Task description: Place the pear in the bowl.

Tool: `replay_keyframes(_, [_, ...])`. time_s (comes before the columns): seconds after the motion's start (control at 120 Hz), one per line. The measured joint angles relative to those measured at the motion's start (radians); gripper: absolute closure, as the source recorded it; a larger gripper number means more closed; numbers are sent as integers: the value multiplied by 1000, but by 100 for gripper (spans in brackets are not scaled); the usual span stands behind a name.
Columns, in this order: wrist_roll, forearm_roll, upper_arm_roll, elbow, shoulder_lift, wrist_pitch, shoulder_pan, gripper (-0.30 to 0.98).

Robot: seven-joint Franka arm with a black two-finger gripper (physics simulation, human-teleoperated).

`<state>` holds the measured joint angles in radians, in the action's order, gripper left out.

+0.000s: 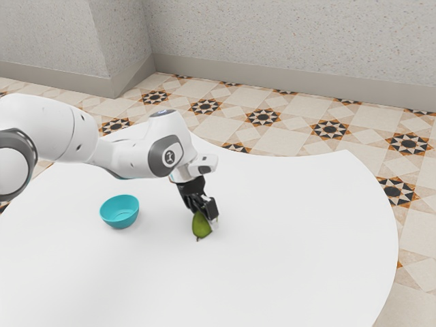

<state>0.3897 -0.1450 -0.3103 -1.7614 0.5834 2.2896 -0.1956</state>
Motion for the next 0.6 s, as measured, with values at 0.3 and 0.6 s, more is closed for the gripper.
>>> replay_keyframes(0.3, [-30,83,25,86,-20,-151,4,45])
replay_keyframes(0.6, [-67,149,135,139,-65,-328,-2,48])
